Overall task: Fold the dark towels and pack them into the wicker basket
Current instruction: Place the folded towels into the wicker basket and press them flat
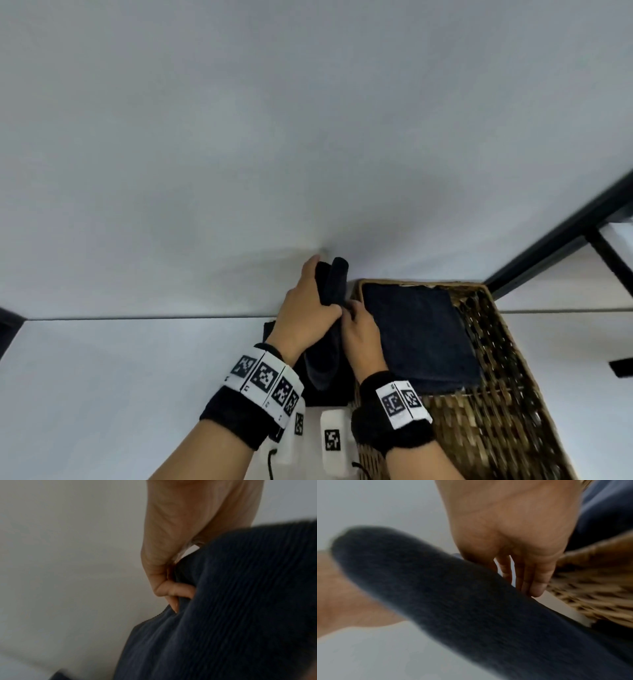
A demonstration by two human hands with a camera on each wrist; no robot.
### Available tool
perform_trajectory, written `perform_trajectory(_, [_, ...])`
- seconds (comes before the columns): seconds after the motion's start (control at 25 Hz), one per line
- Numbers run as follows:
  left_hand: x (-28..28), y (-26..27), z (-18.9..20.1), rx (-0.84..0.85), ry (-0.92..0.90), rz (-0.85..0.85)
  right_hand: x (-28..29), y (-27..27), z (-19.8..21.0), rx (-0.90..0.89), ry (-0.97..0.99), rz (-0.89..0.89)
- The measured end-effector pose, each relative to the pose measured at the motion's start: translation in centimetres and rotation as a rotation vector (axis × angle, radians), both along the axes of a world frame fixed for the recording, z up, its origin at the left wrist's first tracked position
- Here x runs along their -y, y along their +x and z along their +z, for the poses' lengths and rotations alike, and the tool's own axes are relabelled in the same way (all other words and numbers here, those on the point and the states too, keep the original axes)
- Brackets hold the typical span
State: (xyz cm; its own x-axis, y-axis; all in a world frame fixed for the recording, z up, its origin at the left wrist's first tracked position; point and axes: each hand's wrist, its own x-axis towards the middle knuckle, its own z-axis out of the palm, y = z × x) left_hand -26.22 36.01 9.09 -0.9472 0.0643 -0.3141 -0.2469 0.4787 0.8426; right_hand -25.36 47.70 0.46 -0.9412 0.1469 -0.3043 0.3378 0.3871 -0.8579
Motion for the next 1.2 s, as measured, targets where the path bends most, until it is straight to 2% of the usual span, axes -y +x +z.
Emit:
perform_trajectory(0.08, [-1.9, 0.0, 4.1, -0.109, 0.097, -0.063, -2.2, 0.4, 3.2, -0.011, -0.269, -0.139])
perform_trajectory(0.16, [-4.1, -0.1, 6.9, -0.156, 0.283, -0.085, -5.9, 0.6, 6.5, 0.107, -0.515, -0.236])
perform_trajectory(0.24, [-6.4, -0.2, 7.7, -0.132, 0.456, -0.106, -10.4, 1.0, 8.9, 0.212, -0.749, -0.271])
perform_trajectory(0.32, [-8.0, -0.4, 6.3, -0.096, 0.495, -0.099, -14.7, 1.1, 9.8, 0.158, -0.763, -0.332])
perform_trajectory(0.4, [-8.6, -0.8, 3.3, -0.049, 0.415, -0.086, -17.6, 0.7, 9.5, 0.051, -0.568, -0.415])
perform_trajectory(0.48, [-9.1, -0.7, 0.2, 0.026, 0.272, -0.11, -19.3, -0.1, 7.8, 0.004, -0.298, -0.387])
perform_trajectory(0.6, [-10.1, -0.3, -3.7, -0.078, -0.249, -0.313, -19.9, -0.6, 3.8, -0.156, 0.415, -0.087])
perform_trajectory(0.64, [-10.6, 0.0, -4.6, -0.131, -0.434, -0.426, -19.4, -0.3, 2.5, -0.222, 0.571, 0.058])
perform_trajectory(0.68, [-10.9, 0.2, -5.3, -0.148, -0.57, -0.525, -18.4, 0.2, 1.4, -0.245, 0.683, 0.191])
perform_trajectory(0.76, [-11.4, 0.1, -6.7, -0.09, -0.727, -0.649, -17.1, 0.9, -0.4, -0.186, 0.833, 0.361])
perform_trajectory(0.88, [-11.6, -0.2, -8.5, -0.071, -0.922, -0.717, -16.6, 0.7, -2.6, -0.119, 0.927, 0.407])
perform_trajectory(1.0, [-12.3, -0.6, -8.8, -0.039, -0.98, -0.732, -16.7, 0.1, -3.7, -0.057, 0.937, 0.422])
perform_trajectory(1.08, [-12.7, -1.1, -8.2, -0.054, -0.848, -0.678, -17.0, -0.2, -3.3, -0.054, 0.932, 0.399])
perform_trajectory(1.12, [-12.2, -1.6, -7.8, -0.112, -0.734, -0.576, -17.0, -0.6, -2.5, -0.034, 0.926, 0.391])
perform_trajectory(1.2, [-9.3, -2.2, -7.2, -0.257, -0.463, -0.184, -15.8, -1.4, 0.3, -0.05, 0.895, 0.316])
